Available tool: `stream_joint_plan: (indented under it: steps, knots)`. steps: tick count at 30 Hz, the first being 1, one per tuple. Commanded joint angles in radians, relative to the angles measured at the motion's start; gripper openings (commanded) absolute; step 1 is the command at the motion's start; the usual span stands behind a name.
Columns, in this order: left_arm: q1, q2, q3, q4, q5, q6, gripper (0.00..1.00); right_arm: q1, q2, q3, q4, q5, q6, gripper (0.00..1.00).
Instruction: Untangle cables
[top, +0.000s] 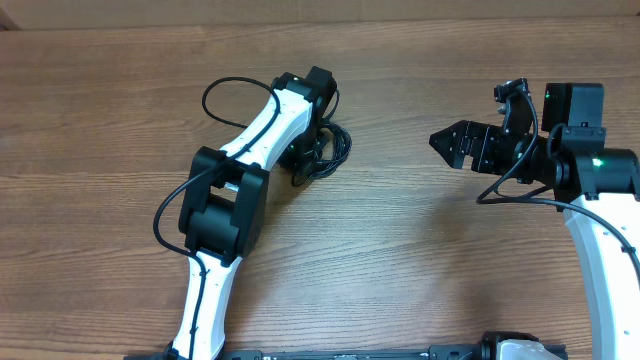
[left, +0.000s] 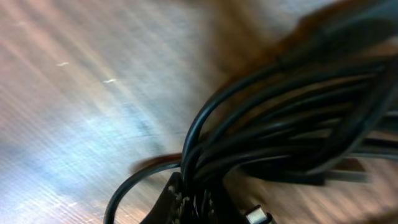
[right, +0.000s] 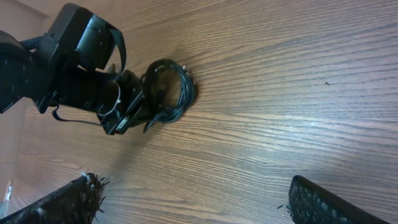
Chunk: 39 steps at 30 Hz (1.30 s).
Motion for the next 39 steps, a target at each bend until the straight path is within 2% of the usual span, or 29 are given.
stream_joint_plan:
  steps: [1,4,6,8,9,11,15,19,23,26,27,28,31,34,39]
  knots:
    - [0.026,0.014,0.006,0.071,0.128,0.147,0.04,0.0,-0.016,0.014,0.005,0.009,0.0,0.95]
    - [0.077,0.013,0.09,0.153,0.384,0.447,0.04,0.0,-0.015,0.014,0.006,0.035,0.0,0.95]
    - [0.104,0.013,0.153,0.208,0.595,0.672,0.04,0.0,-0.014,0.014,0.015,0.042,0.0,0.9]
    - [0.127,0.013,0.224,0.238,0.861,0.932,0.04,0.0,-0.014,0.014,0.031,0.042,0.0,0.76]
    - [0.135,0.013,0.252,0.236,0.958,1.012,0.04,0.0,-0.014,0.014,0.037,0.042,0.0,0.71]
    - [0.149,0.012,0.313,0.217,1.13,1.129,0.04,0.0,-0.014,0.014,0.055,0.041,0.0,0.67]
    - [0.156,0.008,0.386,0.179,1.371,1.317,0.04,0.0,-0.014,0.014,0.105,0.039,0.005,0.59]
    - [0.15,0.008,0.397,0.179,1.584,1.4,0.04,0.0,-0.014,0.014,0.179,0.001,0.004,0.59]
    - [0.134,0.008,0.397,0.175,1.582,1.402,0.04,0.0,-0.009,0.014,0.276,-0.126,0.024,0.6]
    - [0.125,0.008,0.397,0.176,1.572,1.421,0.04,0.008,0.003,0.014,0.391,-0.262,0.148,0.68]
    - [0.121,0.008,0.397,0.175,1.529,1.42,0.04,0.027,0.009,0.014,0.454,-0.321,0.196,0.77]
    - [0.121,0.008,0.397,0.175,1.507,1.419,0.04,0.045,0.012,0.014,0.492,-0.344,0.22,0.8]
    - [0.116,0.008,0.397,0.163,1.424,1.398,0.04,0.126,0.018,0.014,0.577,-0.349,0.259,0.88]
    - [0.113,0.008,0.397,0.135,1.35,1.397,0.04,0.221,0.02,0.014,0.627,-0.327,0.259,0.89]
    - [0.113,0.008,0.397,0.094,1.326,1.398,0.04,0.338,0.02,0.014,0.628,-0.145,0.258,0.89]
